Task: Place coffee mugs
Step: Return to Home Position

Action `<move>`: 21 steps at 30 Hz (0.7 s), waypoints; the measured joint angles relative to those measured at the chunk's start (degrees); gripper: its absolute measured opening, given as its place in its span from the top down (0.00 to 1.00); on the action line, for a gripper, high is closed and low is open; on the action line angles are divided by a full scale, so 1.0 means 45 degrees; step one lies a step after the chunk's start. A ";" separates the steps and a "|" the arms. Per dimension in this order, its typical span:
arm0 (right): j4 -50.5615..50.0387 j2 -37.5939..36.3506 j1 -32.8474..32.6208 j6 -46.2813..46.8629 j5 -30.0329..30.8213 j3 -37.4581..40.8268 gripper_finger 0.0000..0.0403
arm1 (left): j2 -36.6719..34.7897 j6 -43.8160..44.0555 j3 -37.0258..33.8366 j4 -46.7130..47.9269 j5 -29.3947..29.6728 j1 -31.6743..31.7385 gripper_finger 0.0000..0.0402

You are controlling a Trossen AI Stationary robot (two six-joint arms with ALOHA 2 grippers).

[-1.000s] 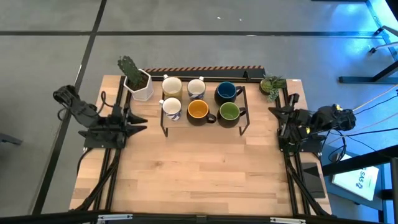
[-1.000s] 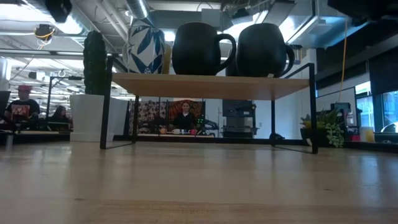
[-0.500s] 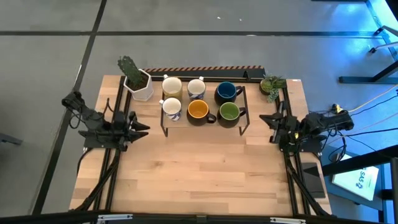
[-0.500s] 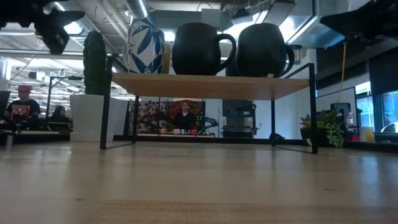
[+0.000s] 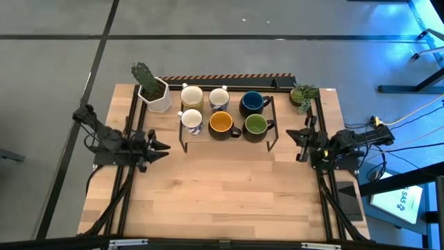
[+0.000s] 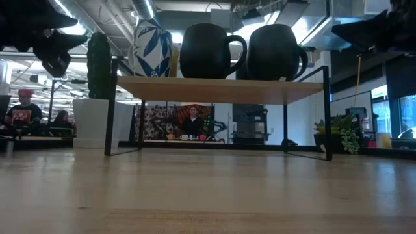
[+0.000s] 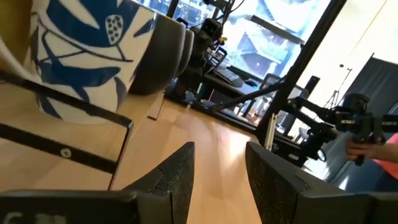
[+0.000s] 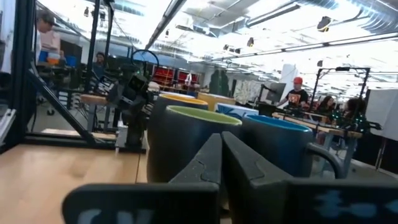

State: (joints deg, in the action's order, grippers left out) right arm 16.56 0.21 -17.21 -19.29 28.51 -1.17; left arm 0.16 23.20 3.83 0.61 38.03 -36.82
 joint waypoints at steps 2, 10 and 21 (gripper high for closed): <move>-0.0013 0.0000 0.0000 -0.0156 -0.0013 0.0005 1.00 | 0.0000 0.0107 -0.0208 -0.0096 0.0132 0.0000 0.66; -0.1317 0.0005 -0.0004 -0.0028 -0.0245 0.0005 1.00 | 0.0019 0.0097 -0.0428 -0.0084 0.1355 0.0000 0.66; -0.1467 0.0005 0.0000 0.0199 -0.0455 0.0005 1.00 | 0.0029 0.0063 -0.0430 -0.0079 0.1177 0.0000 0.66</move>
State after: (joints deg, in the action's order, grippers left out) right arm 9.96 0.23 -17.21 -18.39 26.46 -1.15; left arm 0.30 23.49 1.89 0.25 43.33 -36.82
